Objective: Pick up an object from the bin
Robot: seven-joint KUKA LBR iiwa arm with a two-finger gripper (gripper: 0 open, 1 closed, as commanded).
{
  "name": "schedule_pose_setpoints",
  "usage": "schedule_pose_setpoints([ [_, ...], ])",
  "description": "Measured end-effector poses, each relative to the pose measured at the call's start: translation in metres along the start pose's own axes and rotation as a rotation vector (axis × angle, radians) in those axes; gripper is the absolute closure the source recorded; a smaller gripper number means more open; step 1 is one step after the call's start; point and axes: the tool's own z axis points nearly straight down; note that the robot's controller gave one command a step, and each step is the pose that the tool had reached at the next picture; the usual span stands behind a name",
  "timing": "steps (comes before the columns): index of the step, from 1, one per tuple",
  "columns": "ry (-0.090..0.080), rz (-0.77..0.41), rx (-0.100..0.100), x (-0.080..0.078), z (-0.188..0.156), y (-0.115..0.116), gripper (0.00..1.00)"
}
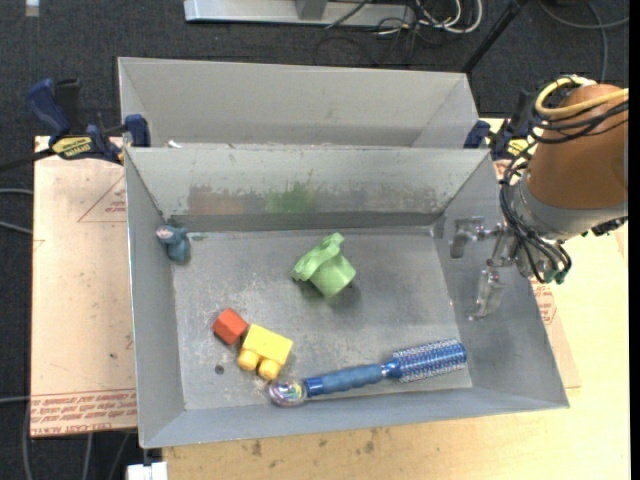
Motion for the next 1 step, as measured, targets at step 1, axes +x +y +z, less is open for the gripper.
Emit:
schedule_pose_setpoints([
  [1,0.008,-0.007,-0.002,0.0607,0.0280,0.0008,0.00],
])
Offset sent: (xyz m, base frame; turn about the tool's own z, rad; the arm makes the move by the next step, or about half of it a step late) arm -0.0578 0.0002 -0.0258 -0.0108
